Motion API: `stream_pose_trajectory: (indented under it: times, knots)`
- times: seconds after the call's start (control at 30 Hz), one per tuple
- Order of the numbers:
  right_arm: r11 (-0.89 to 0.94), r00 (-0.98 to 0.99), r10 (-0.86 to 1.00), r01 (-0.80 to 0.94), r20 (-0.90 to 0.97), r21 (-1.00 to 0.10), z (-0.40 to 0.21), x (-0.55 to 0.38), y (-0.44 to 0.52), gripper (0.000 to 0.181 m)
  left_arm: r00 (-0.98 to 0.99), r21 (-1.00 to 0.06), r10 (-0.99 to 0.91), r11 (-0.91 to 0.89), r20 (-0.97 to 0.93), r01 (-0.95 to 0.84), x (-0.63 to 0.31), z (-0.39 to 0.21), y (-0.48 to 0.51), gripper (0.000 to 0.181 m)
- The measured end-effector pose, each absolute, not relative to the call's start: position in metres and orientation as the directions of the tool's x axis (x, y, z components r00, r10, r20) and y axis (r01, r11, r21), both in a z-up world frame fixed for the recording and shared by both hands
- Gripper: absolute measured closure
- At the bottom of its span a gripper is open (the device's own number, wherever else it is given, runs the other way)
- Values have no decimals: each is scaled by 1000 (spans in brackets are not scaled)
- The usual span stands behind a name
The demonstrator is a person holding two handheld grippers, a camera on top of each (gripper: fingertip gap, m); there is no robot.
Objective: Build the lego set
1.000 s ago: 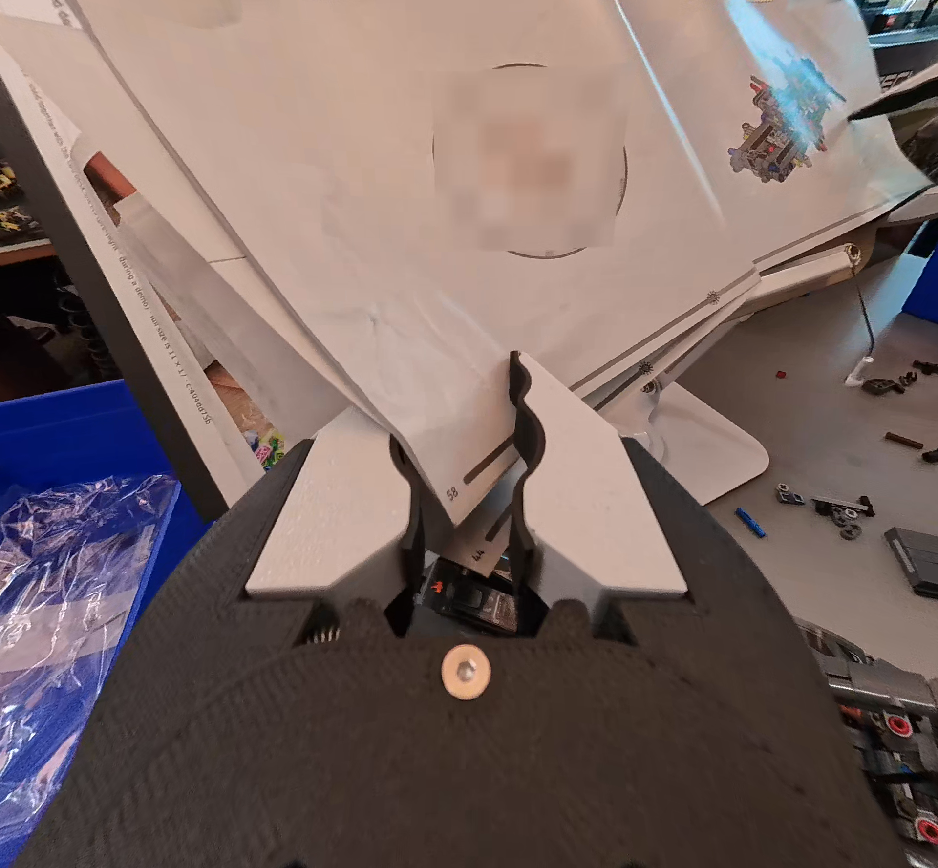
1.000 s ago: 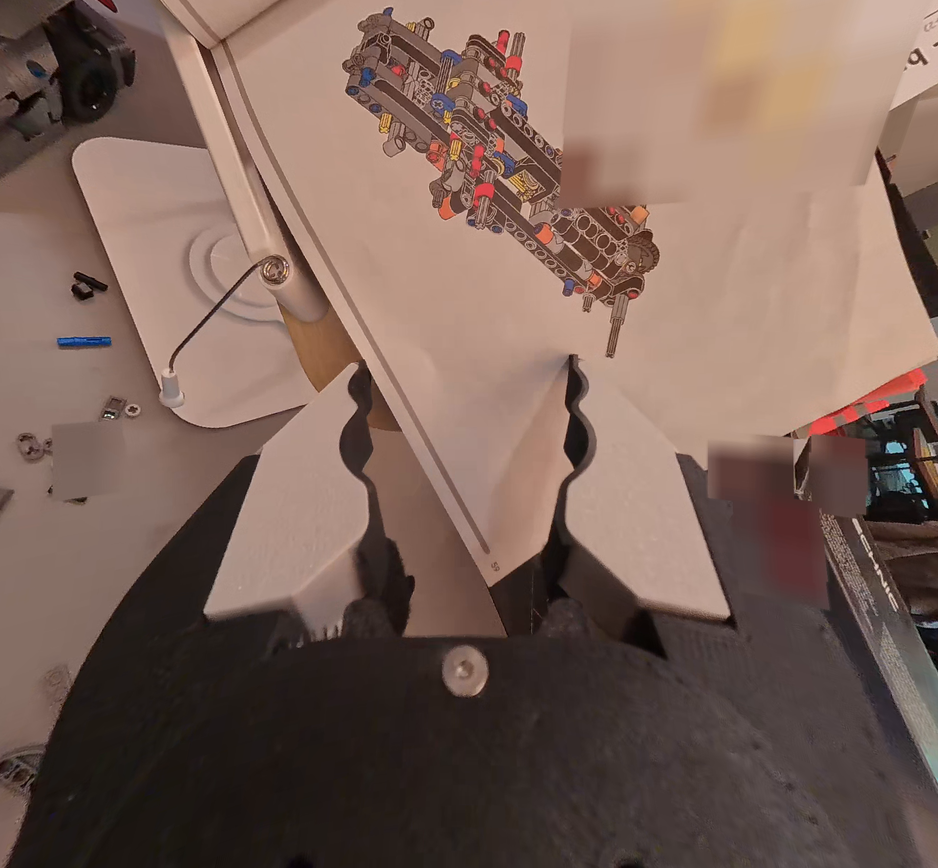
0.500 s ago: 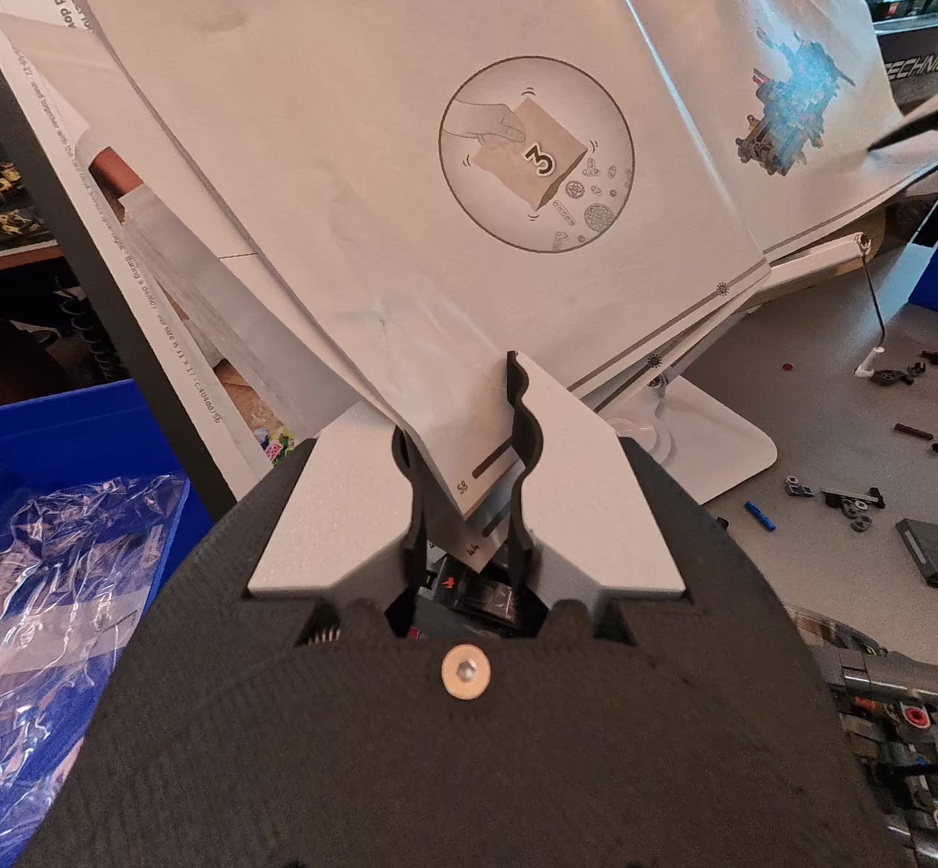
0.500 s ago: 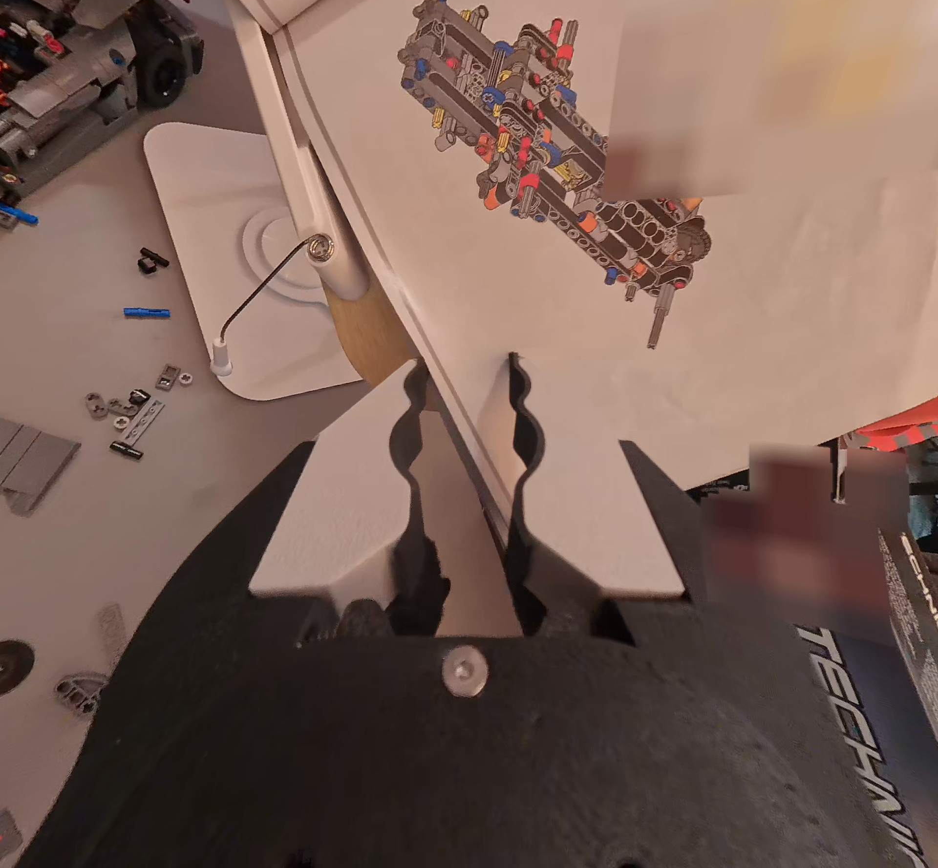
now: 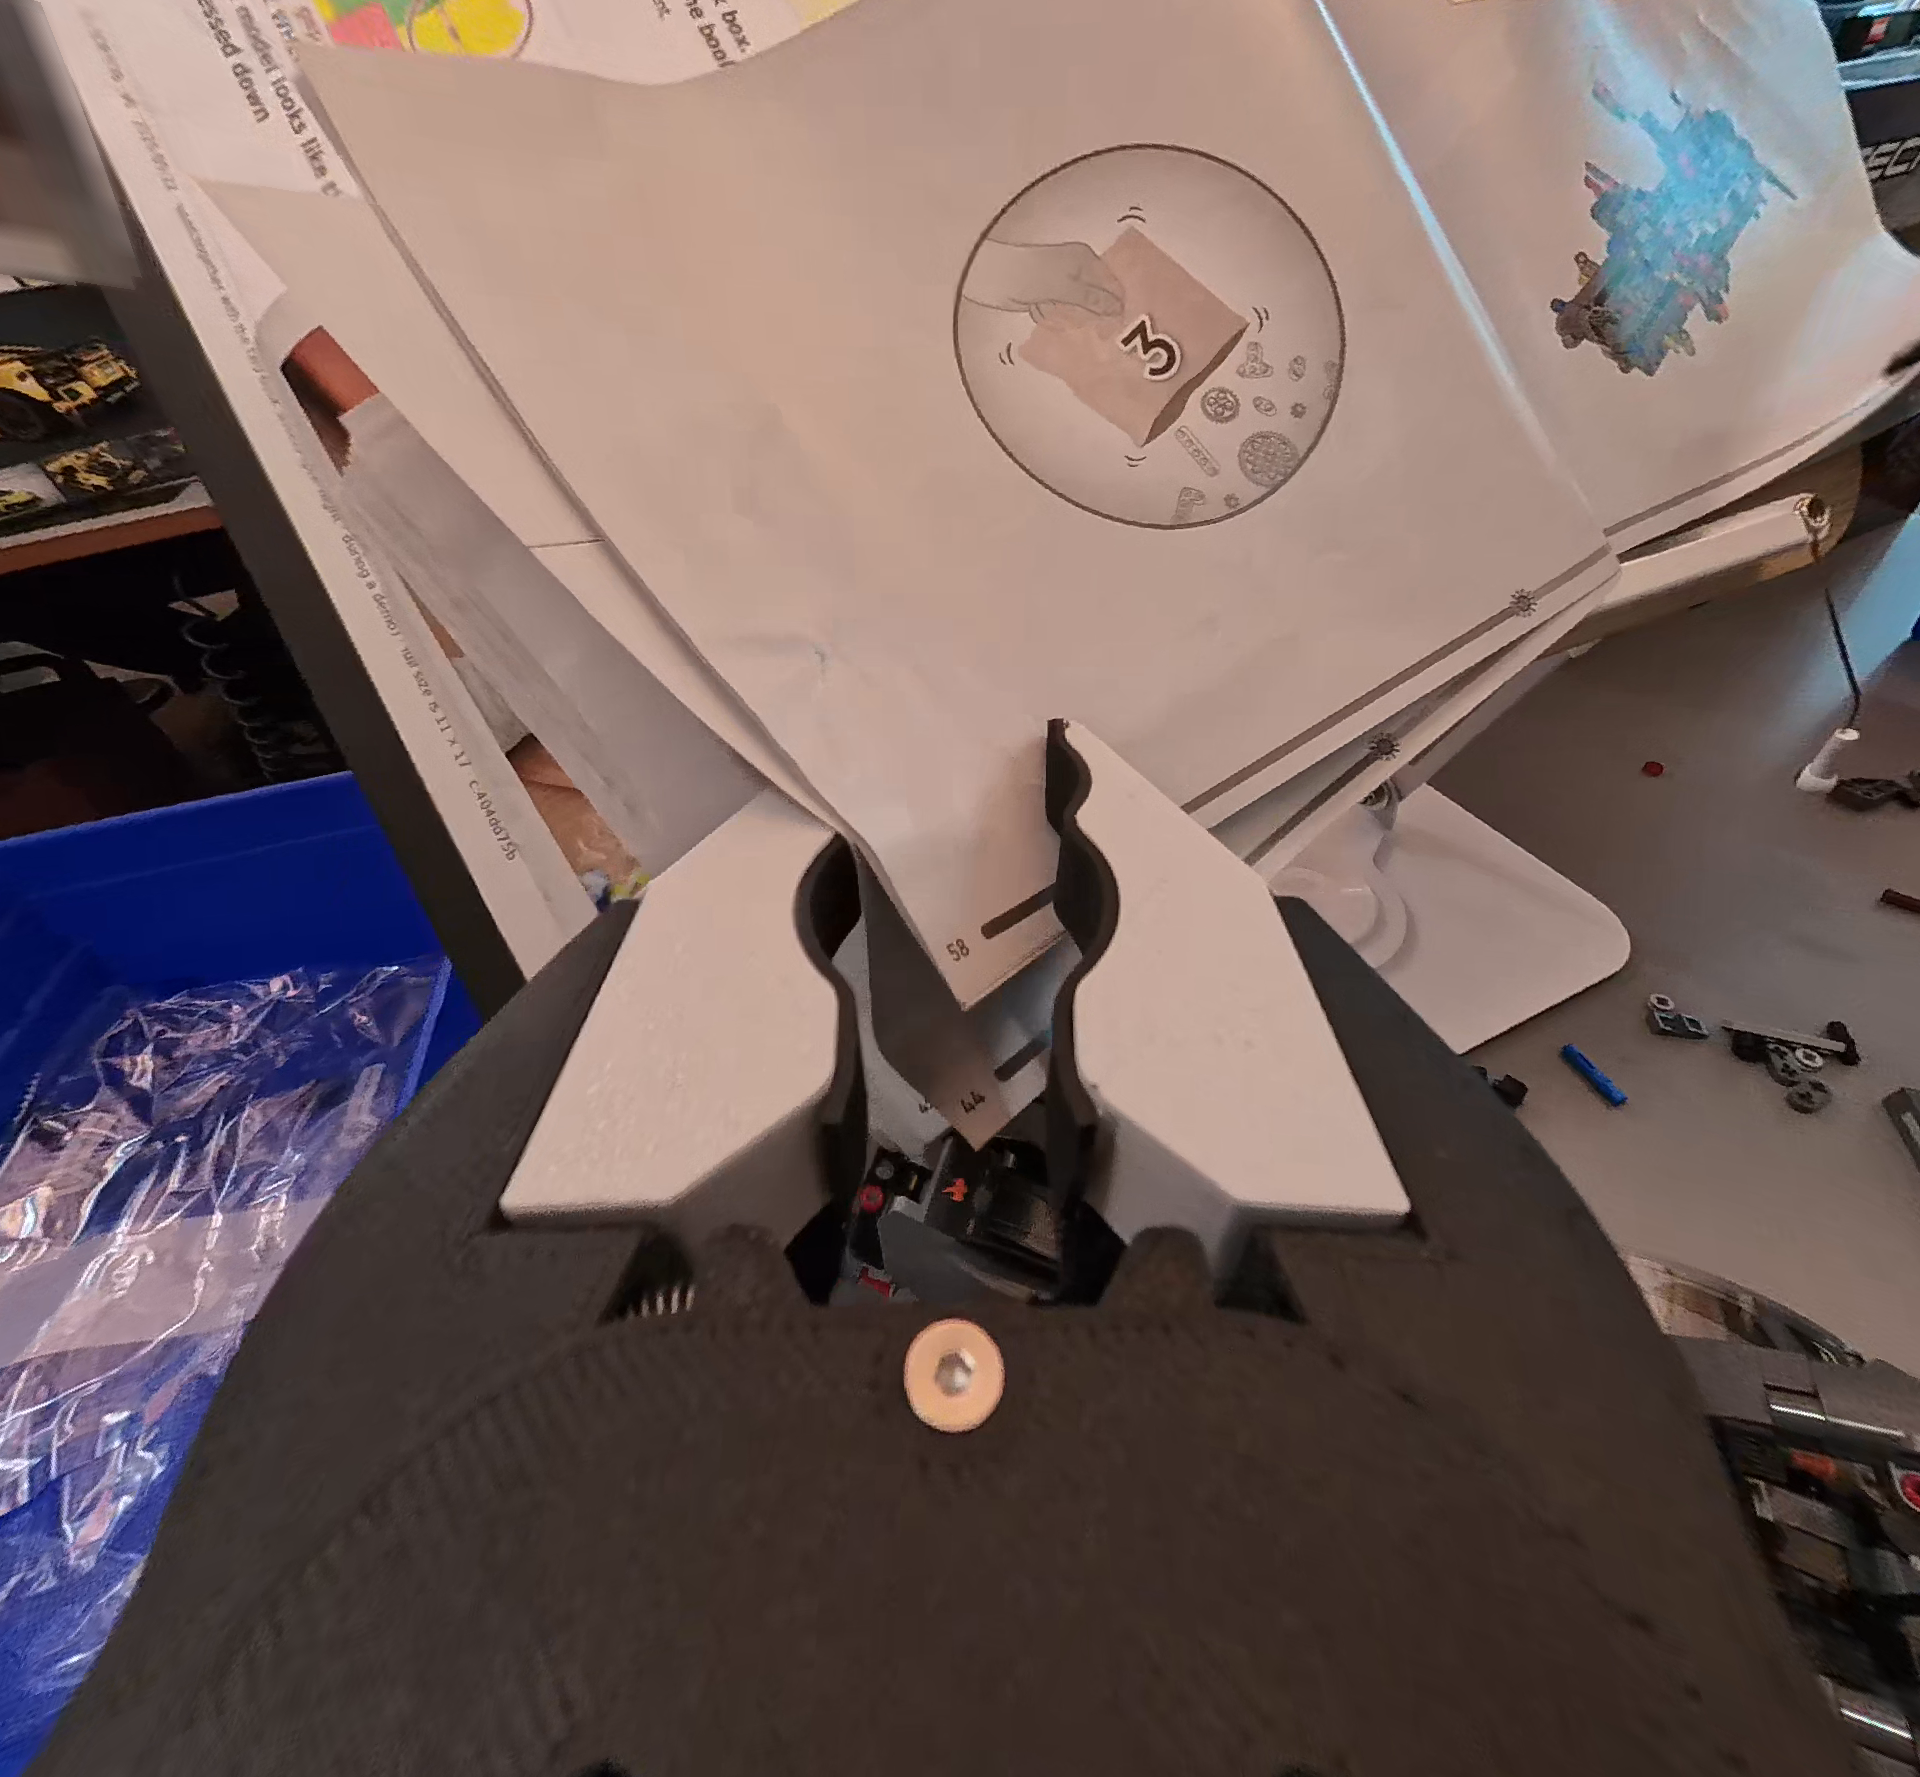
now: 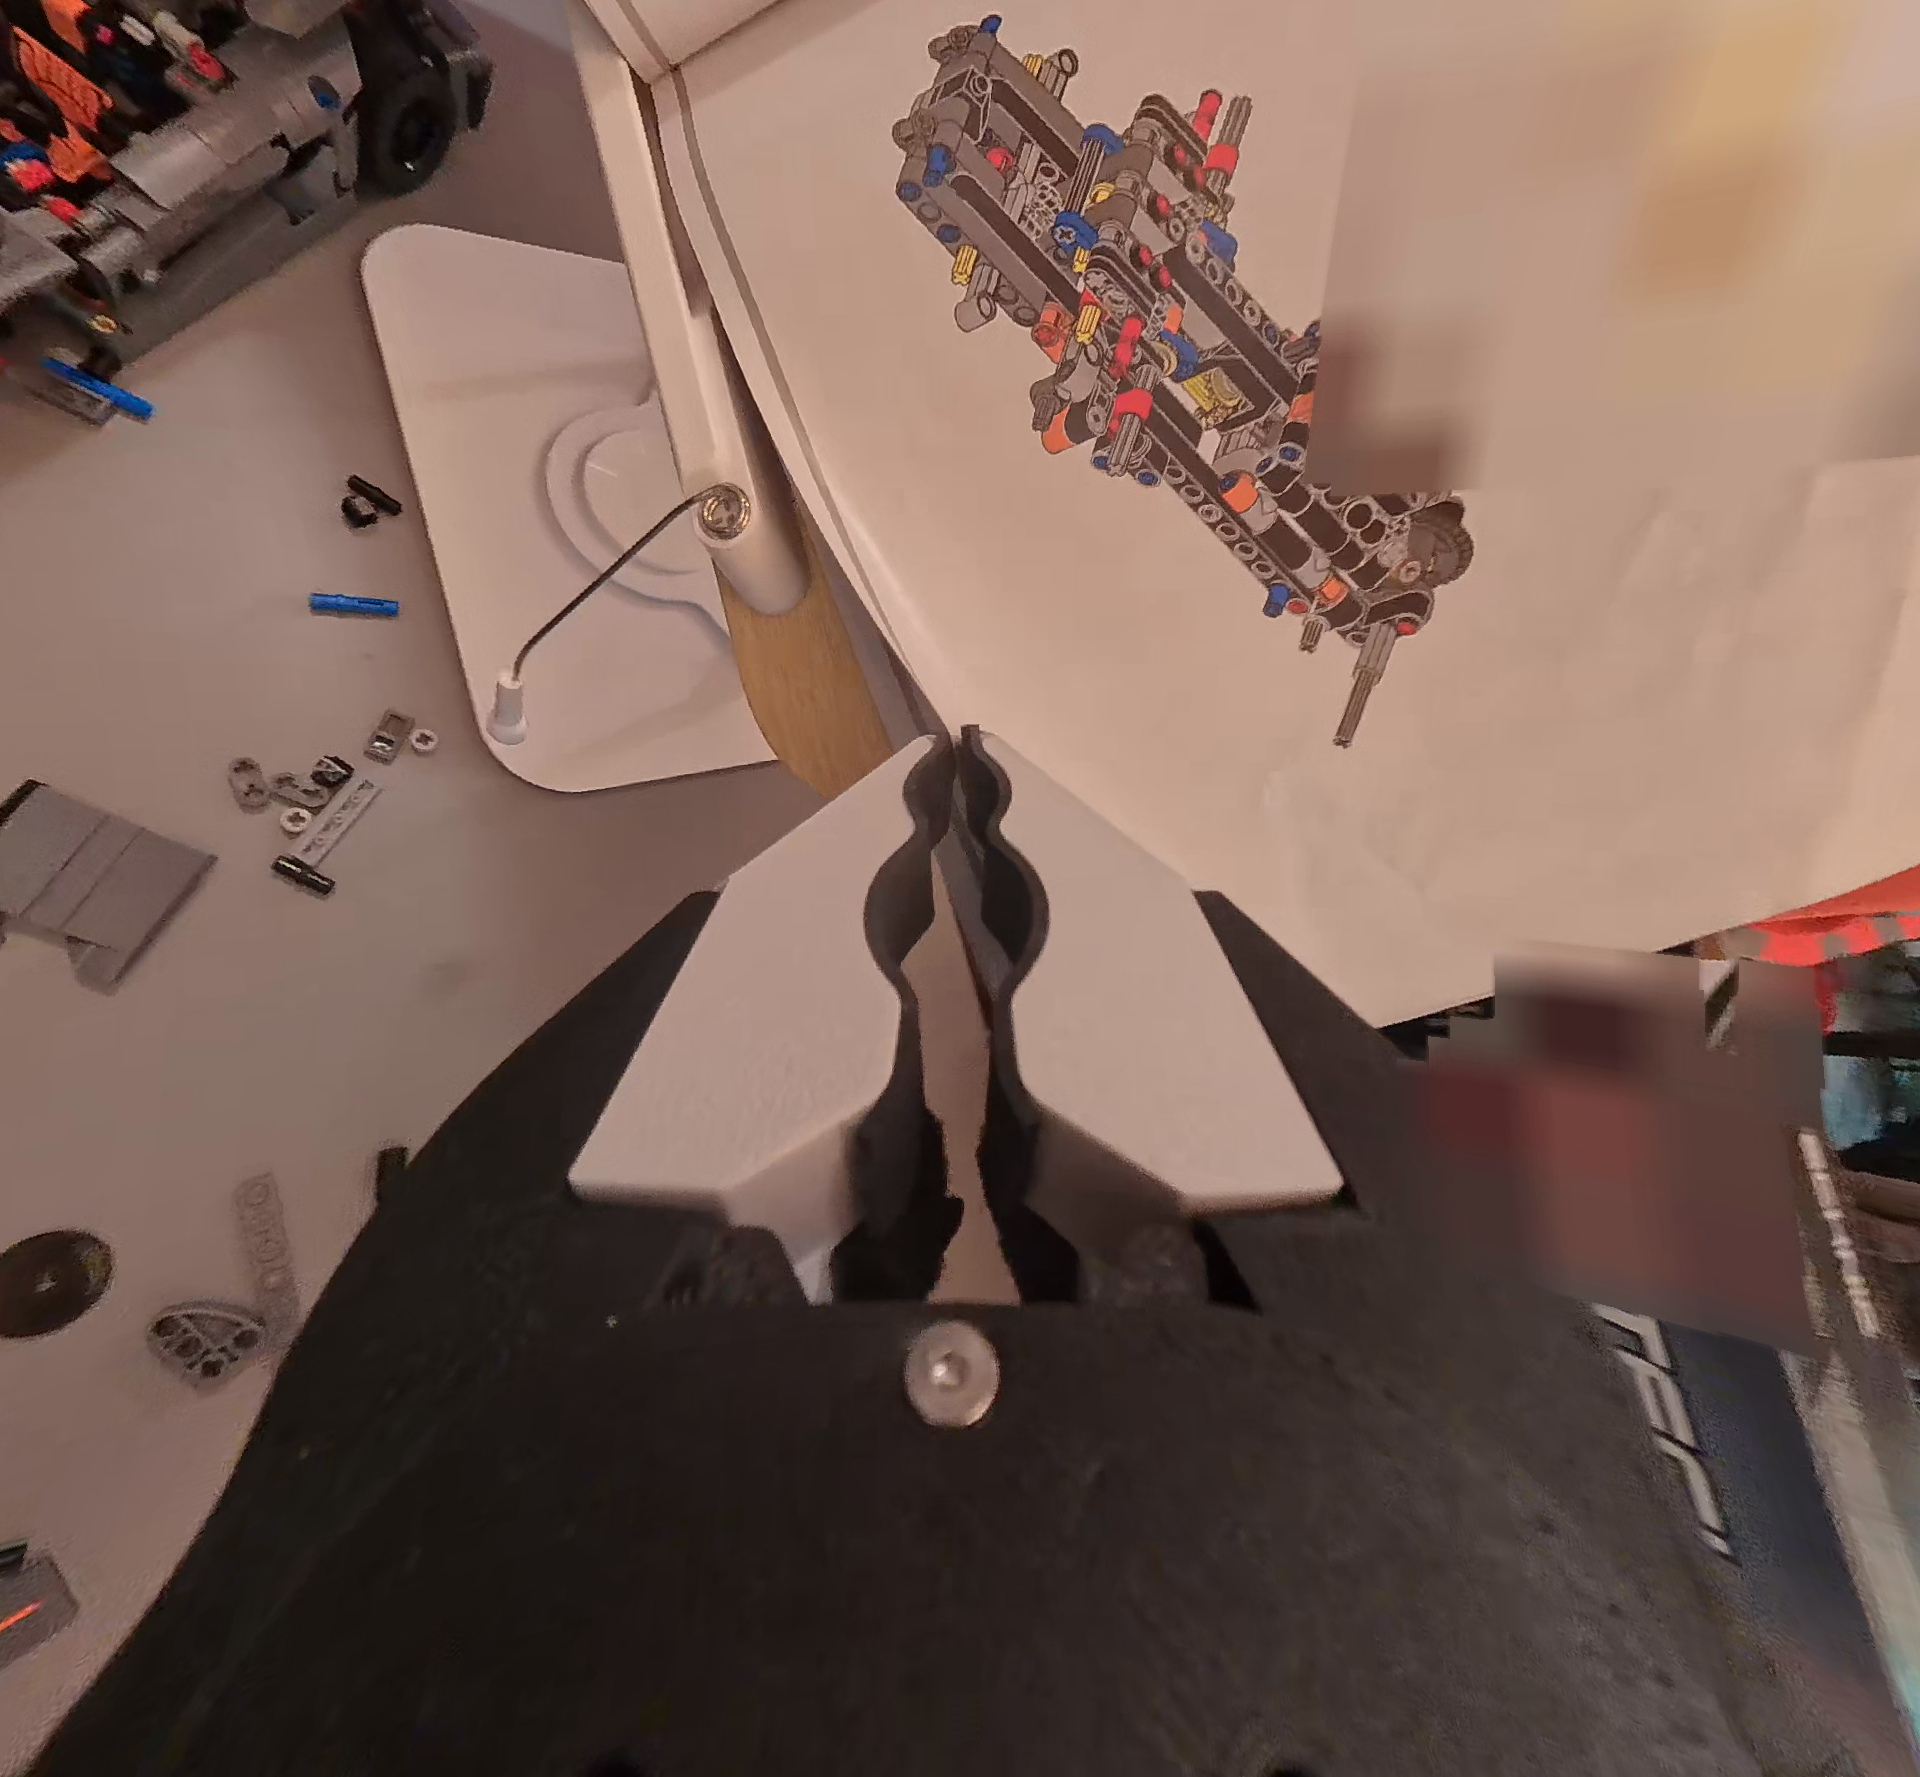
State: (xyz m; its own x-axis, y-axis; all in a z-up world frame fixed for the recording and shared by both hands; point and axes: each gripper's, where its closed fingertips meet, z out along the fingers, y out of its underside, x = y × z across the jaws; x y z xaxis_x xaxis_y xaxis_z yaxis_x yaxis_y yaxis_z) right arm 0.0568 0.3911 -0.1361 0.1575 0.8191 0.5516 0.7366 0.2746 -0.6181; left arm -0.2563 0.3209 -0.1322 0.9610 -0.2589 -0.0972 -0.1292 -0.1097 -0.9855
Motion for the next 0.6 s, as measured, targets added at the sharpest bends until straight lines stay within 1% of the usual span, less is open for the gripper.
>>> stream_pose_trajectory:
  times: [0.1,0.2,0.3,0.37,0.47,0.53,0.6]
  knots:
    - [304,141,785,761,604,-573,-131,56,390,181,967,-987,-234,-102,-97,-123,-262,-129,320,150]
    - [358,133,740,752,660,-553,-117,52,384,181,977,-989,-188,-91,-101,-119,-272,-125,319,147]
    - [403,145,702,726,697,-557,-100,47,377,181,987,-989,-88,-56,-132,-137,-289,-113,316,135]
    - [436,140,666,723,733,-535,-91,42,373,181,986,-986,-34,-11,-163,-164,-294,-98,310,124]
    - [465,132,622,730,772,-500,-82,38,368,181,970,-969,-18,58,-242,-241,-282,-71,299,114]
    - [487,139,608,713,782,-505,-75,33,363,181,941,-940,-48,89,-335,-330,-256,-57,293,118]
    - [506,145,589,701,795,-502,-68,28,357,181,898,-901,-92,116,-429,-419,-220,-48,289,117]
